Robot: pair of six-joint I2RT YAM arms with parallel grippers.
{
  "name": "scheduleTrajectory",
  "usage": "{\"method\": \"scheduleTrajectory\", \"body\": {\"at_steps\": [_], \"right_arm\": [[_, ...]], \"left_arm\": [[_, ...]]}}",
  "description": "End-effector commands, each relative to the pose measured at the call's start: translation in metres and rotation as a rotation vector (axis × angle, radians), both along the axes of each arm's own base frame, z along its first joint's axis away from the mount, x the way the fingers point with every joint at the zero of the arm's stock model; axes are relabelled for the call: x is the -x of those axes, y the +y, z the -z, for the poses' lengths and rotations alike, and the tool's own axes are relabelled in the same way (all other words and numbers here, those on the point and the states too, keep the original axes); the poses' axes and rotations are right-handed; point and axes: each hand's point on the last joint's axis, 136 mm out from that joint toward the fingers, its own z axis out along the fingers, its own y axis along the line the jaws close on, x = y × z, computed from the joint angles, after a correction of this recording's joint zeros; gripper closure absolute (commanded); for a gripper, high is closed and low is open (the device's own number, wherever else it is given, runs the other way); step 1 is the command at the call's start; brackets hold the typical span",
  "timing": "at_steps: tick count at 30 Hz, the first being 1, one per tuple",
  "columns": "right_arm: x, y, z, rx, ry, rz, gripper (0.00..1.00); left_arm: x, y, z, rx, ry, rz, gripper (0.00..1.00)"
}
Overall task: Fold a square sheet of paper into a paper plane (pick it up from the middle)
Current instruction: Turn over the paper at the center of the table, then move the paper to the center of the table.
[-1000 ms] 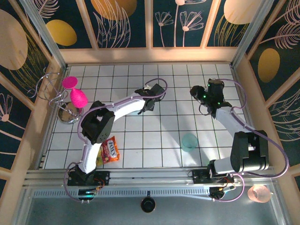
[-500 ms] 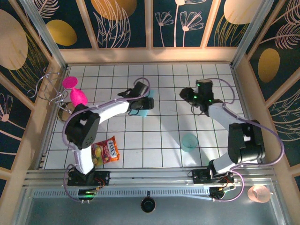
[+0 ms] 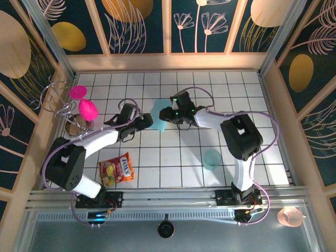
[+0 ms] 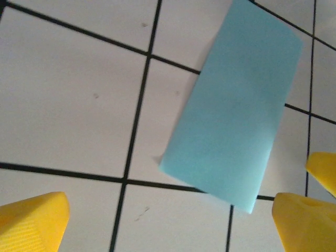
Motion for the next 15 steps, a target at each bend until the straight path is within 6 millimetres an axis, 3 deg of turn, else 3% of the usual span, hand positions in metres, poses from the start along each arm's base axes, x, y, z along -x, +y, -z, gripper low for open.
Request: {"method": "scheduleTrajectory", "body": {"at_steps": [1,8,15], "right_arm": [[-0.003,0.013,0.01,0.006,0.038,-0.007,0.6],[-0.005,0.009,0.044,0.093,0.077,-0.026,0.6],[0.017,-0.021,0.073,0.202,0.13,-0.076,0.61]], "left_arm": [[-0.007,0.006,-0.016,0.044,-0.071,-0.054,0.01],[0.001,0.011,-0.015,0.077,-0.057,-0.091,0.01],[0.002,-0.004,-0.024,0.145,-0.047,-0.036,0.01]]}}
